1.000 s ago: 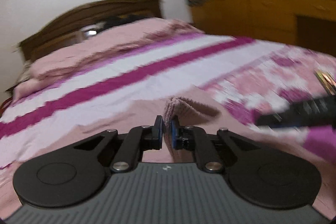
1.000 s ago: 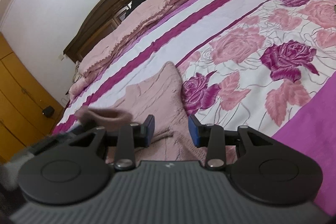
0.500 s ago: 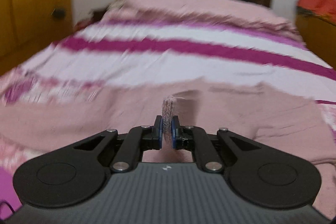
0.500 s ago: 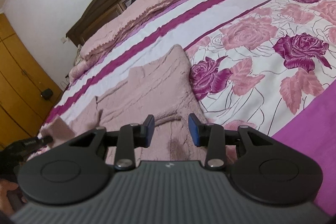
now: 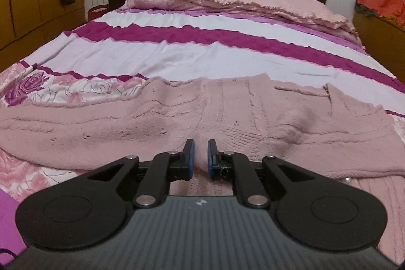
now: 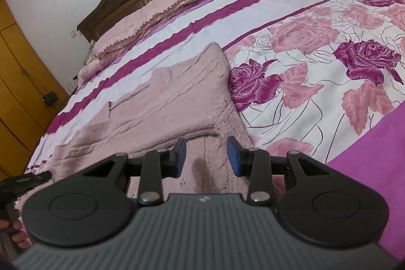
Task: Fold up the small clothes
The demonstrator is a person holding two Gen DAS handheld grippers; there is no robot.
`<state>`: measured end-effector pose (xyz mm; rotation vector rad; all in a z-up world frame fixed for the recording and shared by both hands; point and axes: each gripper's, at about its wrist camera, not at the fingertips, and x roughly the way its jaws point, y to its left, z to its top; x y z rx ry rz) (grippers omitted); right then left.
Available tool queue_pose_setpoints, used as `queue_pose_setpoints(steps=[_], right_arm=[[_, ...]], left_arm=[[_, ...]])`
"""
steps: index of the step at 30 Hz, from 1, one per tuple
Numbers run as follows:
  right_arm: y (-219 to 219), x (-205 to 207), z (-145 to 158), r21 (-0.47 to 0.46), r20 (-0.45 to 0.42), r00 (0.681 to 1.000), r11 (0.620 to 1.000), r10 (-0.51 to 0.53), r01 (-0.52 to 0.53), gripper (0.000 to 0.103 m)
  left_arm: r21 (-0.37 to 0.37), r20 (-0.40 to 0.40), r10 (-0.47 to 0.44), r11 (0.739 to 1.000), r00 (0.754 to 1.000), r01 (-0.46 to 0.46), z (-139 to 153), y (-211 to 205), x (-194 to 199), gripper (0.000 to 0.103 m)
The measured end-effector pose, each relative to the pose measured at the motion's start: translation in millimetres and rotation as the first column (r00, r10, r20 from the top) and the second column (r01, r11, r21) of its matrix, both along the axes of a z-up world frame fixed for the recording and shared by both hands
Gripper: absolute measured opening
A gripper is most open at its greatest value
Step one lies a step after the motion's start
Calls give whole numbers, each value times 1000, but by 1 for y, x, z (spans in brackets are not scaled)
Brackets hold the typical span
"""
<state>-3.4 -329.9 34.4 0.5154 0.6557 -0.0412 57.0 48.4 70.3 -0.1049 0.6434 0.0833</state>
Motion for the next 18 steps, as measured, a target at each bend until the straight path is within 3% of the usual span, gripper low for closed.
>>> queue_pose_setpoints(steps=[5,9,14,18], right_arm=[[6,2,0,-16,-2,1000,1000,2,-2,39],[10,3,0,-26,0,1000,1000,-14,14,45],[16,4,4,-67,3,1000,998,-5,5,48],[18,6,9,-84,10,1000,996,5,-4,49]], left_arm=[[-25,12,-8,1000,1000,8,11,14,-2,11],[-2,-46,-76,997,996,76,6,14,21,13],[47,-77,-127,990,989,131,-9,4,50,21],[65,-84,-189,979,978,194,-19,-3,63,34]])
